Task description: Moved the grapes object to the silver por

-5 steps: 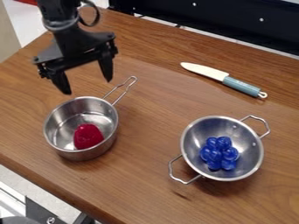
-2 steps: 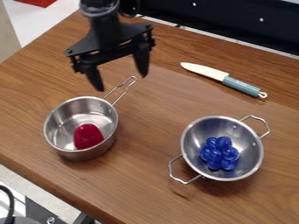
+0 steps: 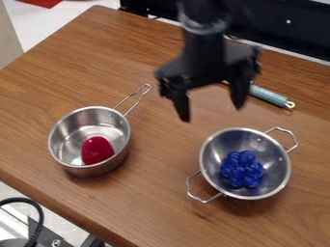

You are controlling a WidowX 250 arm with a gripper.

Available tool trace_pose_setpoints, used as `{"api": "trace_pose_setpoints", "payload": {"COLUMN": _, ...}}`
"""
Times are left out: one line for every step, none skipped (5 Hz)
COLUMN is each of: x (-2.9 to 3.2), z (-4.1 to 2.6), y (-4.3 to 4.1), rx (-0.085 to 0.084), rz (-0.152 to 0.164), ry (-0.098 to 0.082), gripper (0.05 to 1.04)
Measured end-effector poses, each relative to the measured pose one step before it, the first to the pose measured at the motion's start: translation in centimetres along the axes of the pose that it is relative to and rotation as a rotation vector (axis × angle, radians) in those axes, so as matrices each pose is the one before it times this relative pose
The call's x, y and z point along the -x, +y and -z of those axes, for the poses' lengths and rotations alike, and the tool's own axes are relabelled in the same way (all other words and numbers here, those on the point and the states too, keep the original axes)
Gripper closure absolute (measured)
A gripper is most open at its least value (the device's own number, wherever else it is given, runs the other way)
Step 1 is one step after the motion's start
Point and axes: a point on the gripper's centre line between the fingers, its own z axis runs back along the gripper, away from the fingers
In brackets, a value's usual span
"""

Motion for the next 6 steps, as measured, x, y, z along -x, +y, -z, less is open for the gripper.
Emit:
{"api": "trace_pose_setpoints", "payload": {"x": 2.157, "z": 1.249, "y": -2.04, "rx": -0.0186, "rz": 0.0181, "ry": 0.0007, "gripper": 0.084}}
{"api": "trace_pose_setpoints", "payload": {"x": 1.881, "z": 1.507, "y": -0.955, "rx": -0.0361, "rz": 0.046, "ry": -0.0055, "gripper": 0.084}}
{"api": "trace_pose_setpoints", "payload": {"x": 0.536, "z": 0.324, "y": -0.251, "rx": -0.0062, "rz": 0.0105, "ry": 0.0036, "gripper": 0.084}}
{"api": "trace_pose_setpoints", "payload": {"x": 0.181, "z": 0.084, "y": -0.172, "rx": -0.0027, "rz": 0.0049, "ry": -0.0131, "gripper": 0.084}}
{"api": "trace_pose_setpoints", "payload": {"x": 0.117, "z": 0.609, "y": -0.082, "rx": -0.0111, "rz": 0.012, "ry": -0.0091, "gripper": 0.084}}
{"api": "trace_pose_setpoints", "payload": {"x": 0.204, "z": 0.682, "y": 0.168, "rx": -0.0045, "rz": -0.0043, "ry": -0.009, "gripper": 0.084}}
